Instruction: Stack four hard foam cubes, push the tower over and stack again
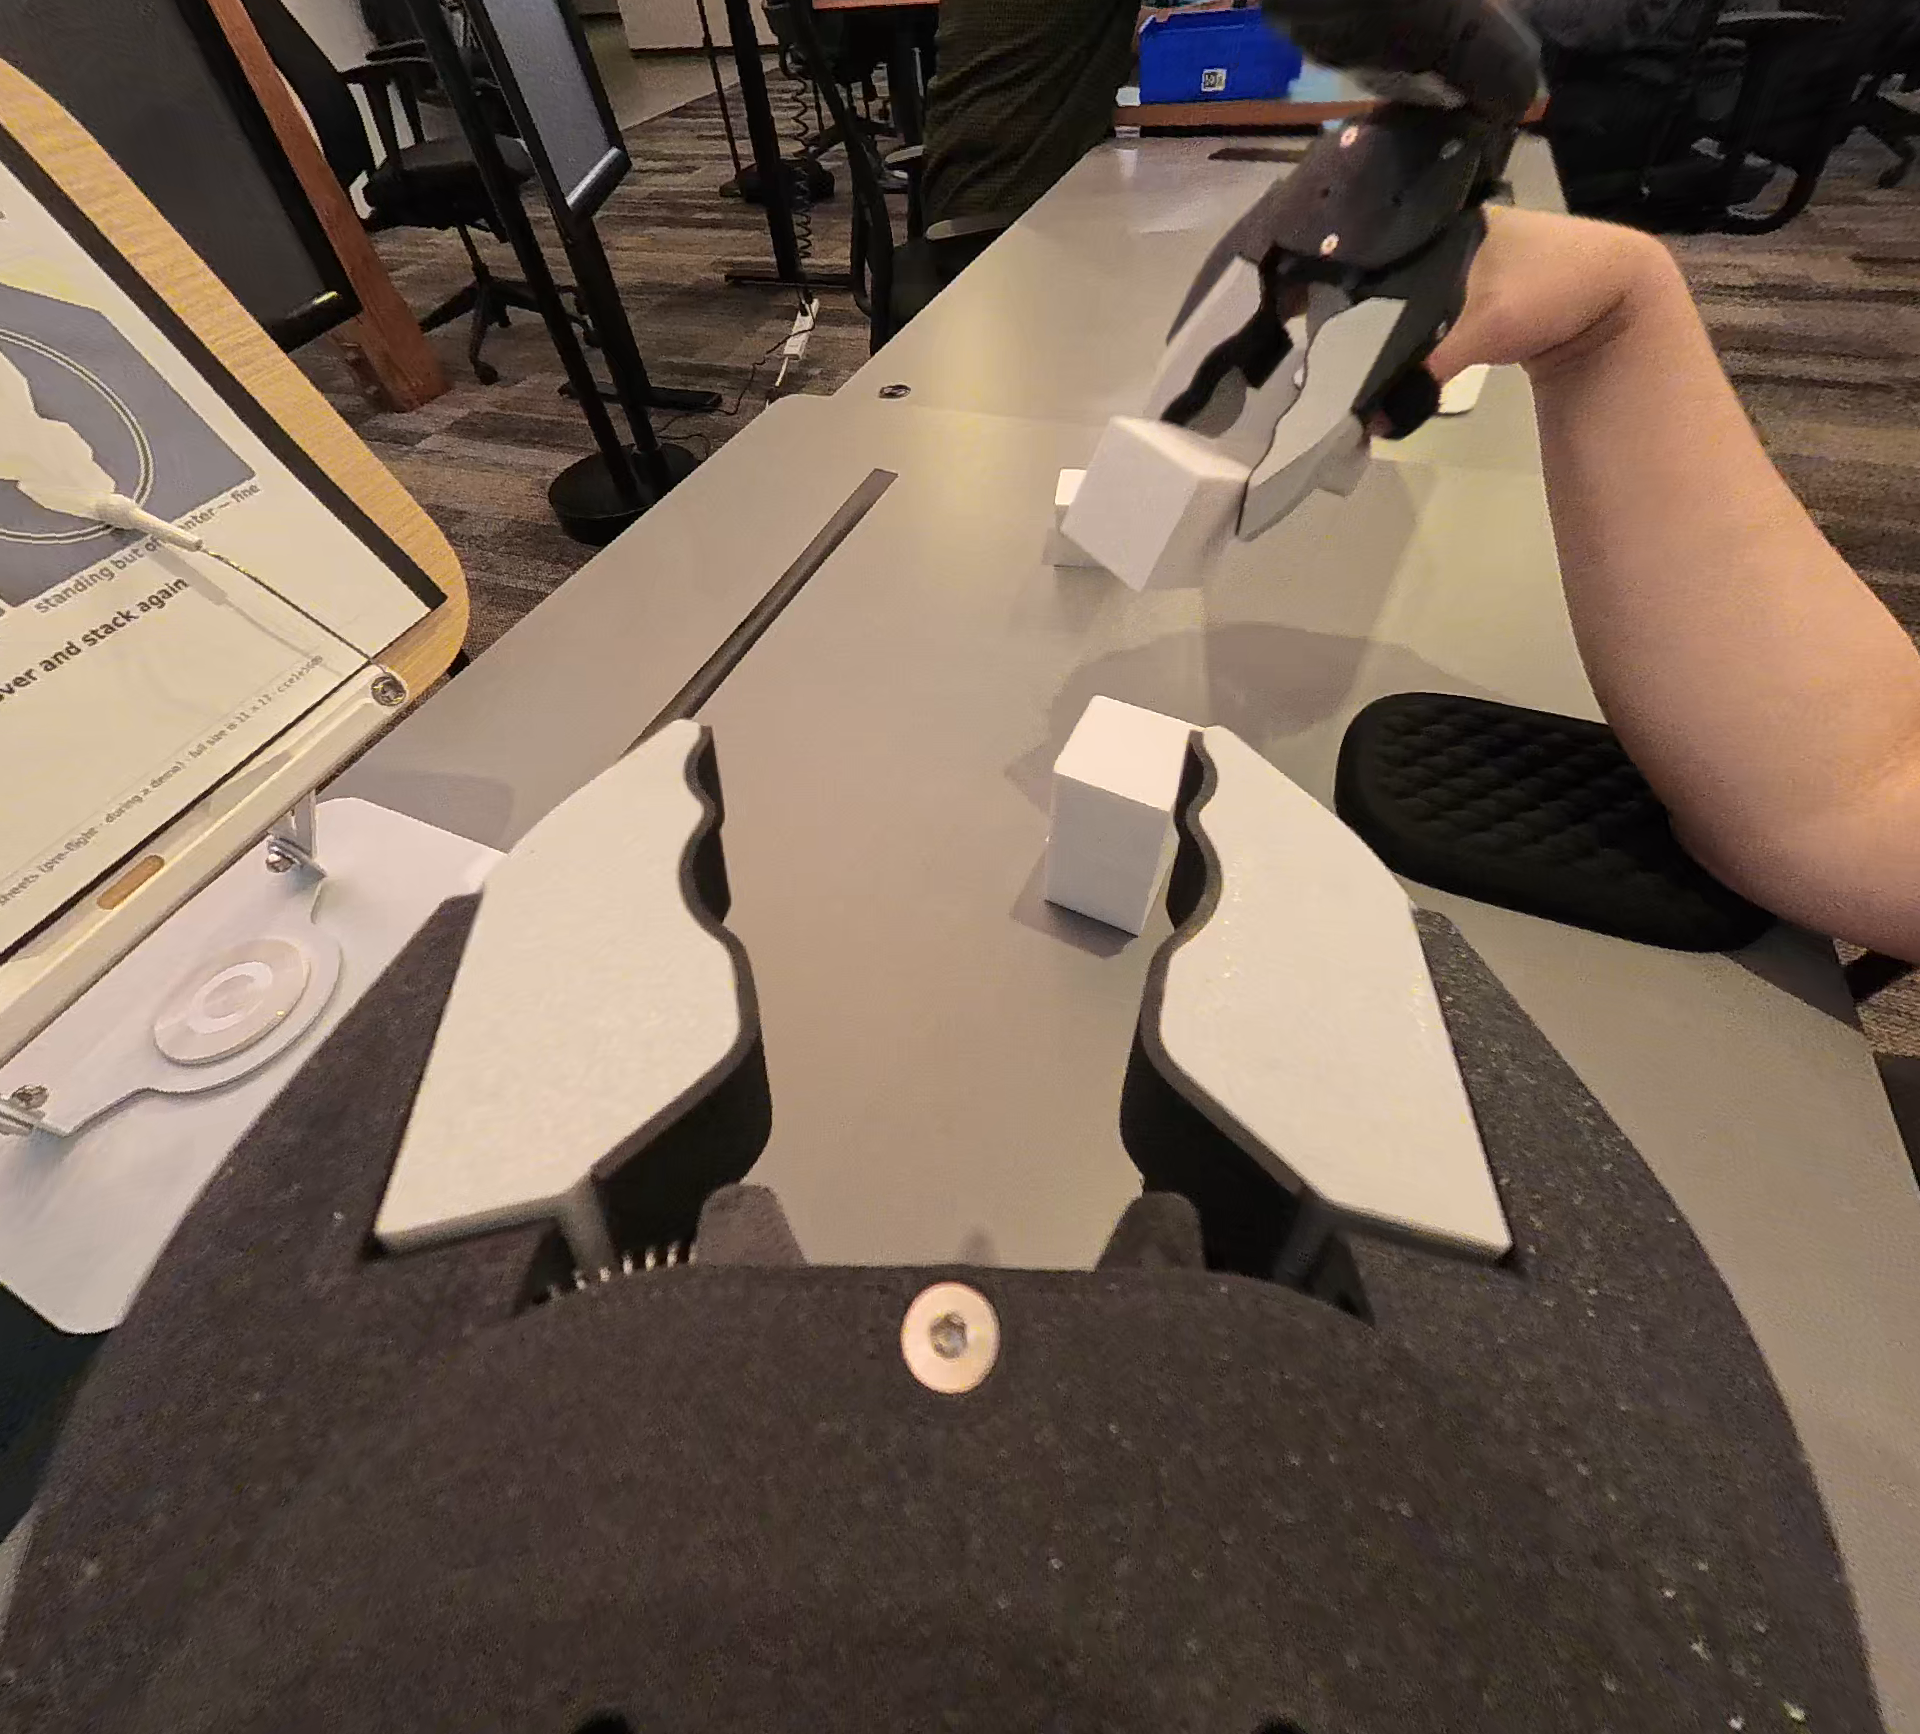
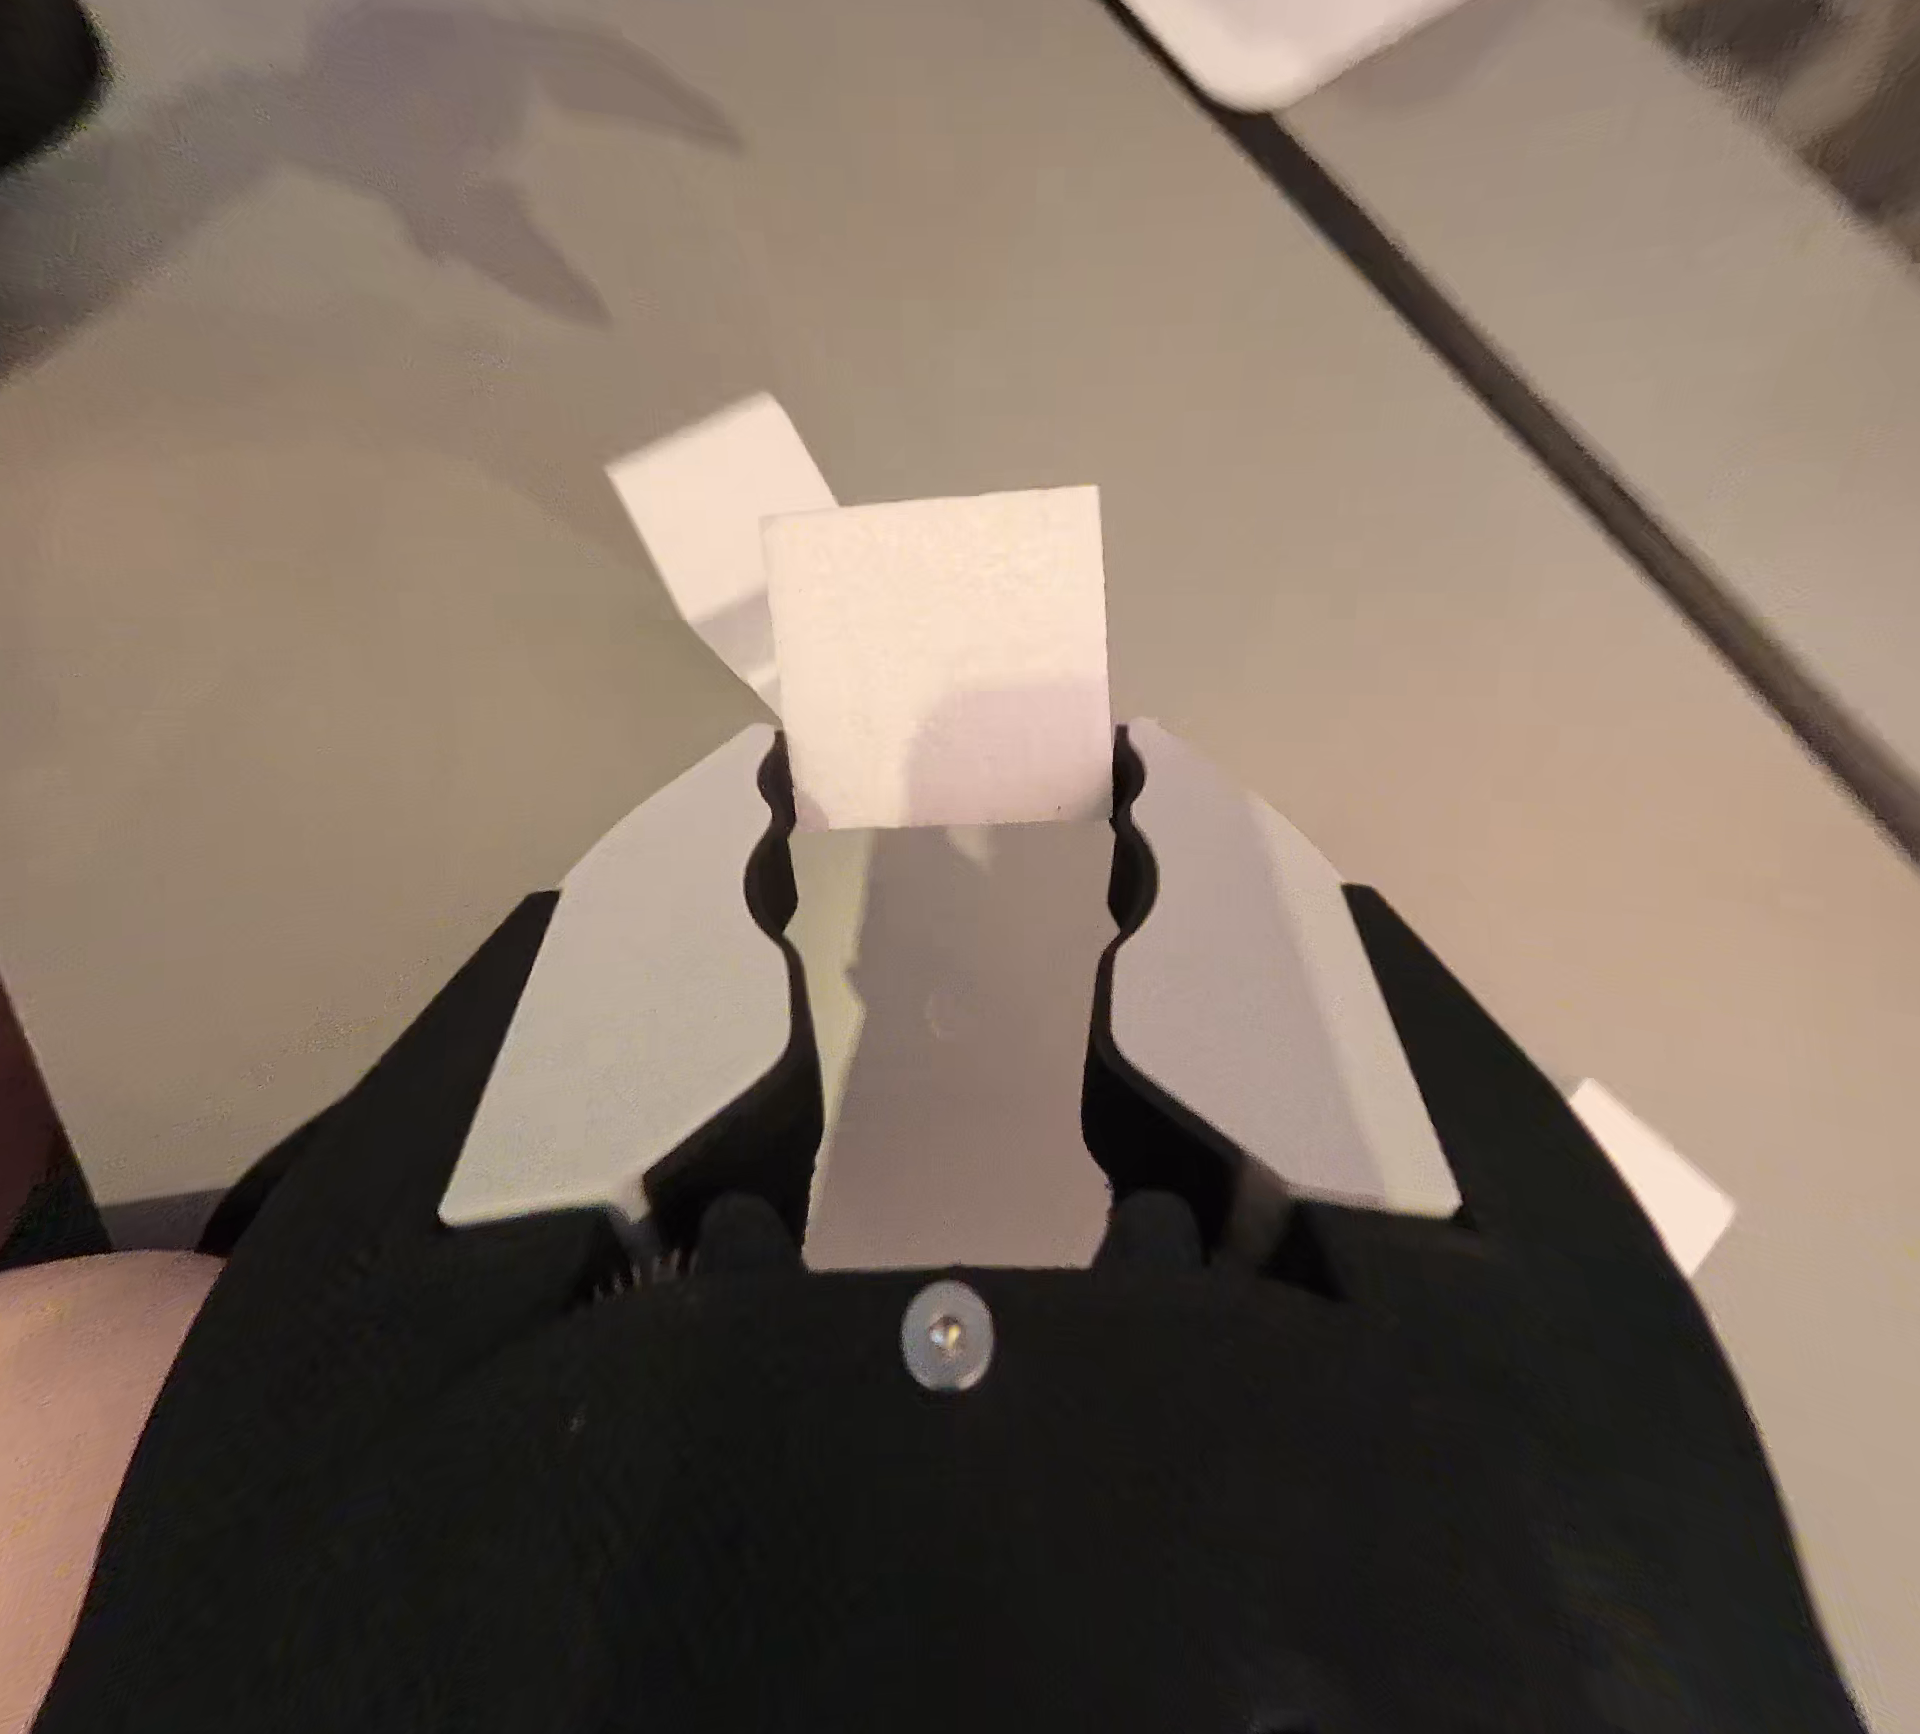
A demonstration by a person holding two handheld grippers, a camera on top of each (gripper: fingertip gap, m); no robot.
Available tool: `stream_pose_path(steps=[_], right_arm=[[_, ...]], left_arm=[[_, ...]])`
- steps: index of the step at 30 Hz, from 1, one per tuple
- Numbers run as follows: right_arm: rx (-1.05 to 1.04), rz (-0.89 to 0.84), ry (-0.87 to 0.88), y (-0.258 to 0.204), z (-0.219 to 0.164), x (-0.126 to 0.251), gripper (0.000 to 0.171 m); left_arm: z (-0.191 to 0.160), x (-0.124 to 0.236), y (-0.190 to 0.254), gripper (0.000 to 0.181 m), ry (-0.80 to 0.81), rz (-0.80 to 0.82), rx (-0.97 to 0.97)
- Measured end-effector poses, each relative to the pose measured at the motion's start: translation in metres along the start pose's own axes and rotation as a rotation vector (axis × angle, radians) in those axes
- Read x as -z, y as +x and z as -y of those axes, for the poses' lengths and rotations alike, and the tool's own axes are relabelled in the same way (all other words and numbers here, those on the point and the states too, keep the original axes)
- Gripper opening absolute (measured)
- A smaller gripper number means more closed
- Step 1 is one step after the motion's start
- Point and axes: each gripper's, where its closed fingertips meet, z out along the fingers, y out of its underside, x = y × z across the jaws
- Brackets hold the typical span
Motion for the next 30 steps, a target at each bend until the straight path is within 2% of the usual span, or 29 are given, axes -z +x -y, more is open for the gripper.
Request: stream_pose_path(steps=[4, 11, 14, 30], right_arm=[[0.15, 0.138, 0.021, -0.037, 0.03, -0.009, 0.059], [0.176, 0.309, -0.182, -0.067, 0.034, -0.04, 0.06], [0.174, 0.293, -0.258, -0.061, 0.025, -0.048, 0.06], [0.206, 0.298, -0.316, -0.054, 0.015, -0.06, 0.06]], left_arm=[[-0.002, 0.0, 0.004, 0.084, -0.021, -0.013, -0.015], [-0.003, -0.001, 0.009, 0.083, -0.035, -0.027, -0.032], [-0.005, -0.002, 0.009, 0.083, -0.048, -0.026, -0.039], [-0.006, -0.007, 0.011, 0.081, -0.055, -0.036, -0.043]])
